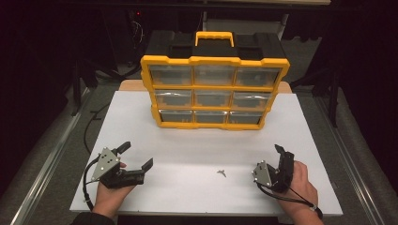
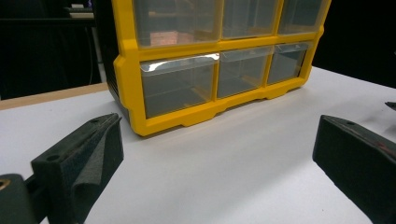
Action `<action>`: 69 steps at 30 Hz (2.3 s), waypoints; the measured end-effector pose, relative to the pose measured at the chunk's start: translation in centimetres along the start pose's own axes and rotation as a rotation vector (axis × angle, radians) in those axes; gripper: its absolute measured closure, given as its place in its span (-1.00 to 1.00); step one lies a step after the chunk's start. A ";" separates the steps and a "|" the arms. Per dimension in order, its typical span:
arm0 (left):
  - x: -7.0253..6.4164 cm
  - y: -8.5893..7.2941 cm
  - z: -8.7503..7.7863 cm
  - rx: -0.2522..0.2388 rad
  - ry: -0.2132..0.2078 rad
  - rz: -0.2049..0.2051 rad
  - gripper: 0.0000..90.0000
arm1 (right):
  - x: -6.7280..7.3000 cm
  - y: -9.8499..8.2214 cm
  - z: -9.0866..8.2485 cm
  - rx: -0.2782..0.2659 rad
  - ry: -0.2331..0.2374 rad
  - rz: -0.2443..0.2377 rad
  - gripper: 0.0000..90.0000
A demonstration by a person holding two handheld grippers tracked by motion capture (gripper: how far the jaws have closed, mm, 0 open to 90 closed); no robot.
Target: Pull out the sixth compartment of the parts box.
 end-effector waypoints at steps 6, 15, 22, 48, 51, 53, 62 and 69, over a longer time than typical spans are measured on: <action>0.0 0.0 0.0 0.001 -0.001 -0.001 -0.95 | 0.2 -0.1 0.1 0.005 0.002 -0.013 -0.77; -0.1 -0.1 0.0 0.003 -0.003 -0.003 -0.95 | 0.3 1.1 0.1 0.008 -0.020 0.003 -0.71; 0.1 -0.1 0.0 -0.006 -0.003 -0.011 -0.95 | 0.3 2.8 0.3 0.005 -0.082 -0.099 -0.63; -0.1 0.0 0.1 -0.005 -0.007 -0.008 -0.95 | -3.2 4.4 -0.6 0.045 -0.122 -0.316 -0.31; -0.1 0.0 0.1 -0.001 -0.008 -0.004 -0.95 | -3.9 5.0 -0.7 0.018 -0.146 -0.320 -0.25; -0.1 -0.1 0.1 0.000 -0.009 -0.004 -0.95 | -4.3 5.4 -0.9 0.031 -0.148 -0.319 -0.22; -0.1 -0.1 0.1 0.005 -0.006 0.004 -0.95 | -4.7 7.2 0.0 0.001 -0.169 -0.336 -0.03; -0.1 -0.1 0.1 0.009 0.001 0.008 -0.95 | -4.8 7.8 1.2 0.004 -0.153 -0.331 0.05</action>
Point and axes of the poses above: each handheld gripper's, and its own axes: z roughly forward along the jaws, y roughly out of its top, x roughly to its left, the point moved 2 cm from there along z, roughly forward along the jaws, and after that the axes turned 14 degrees about z, right-handed, at the moved point
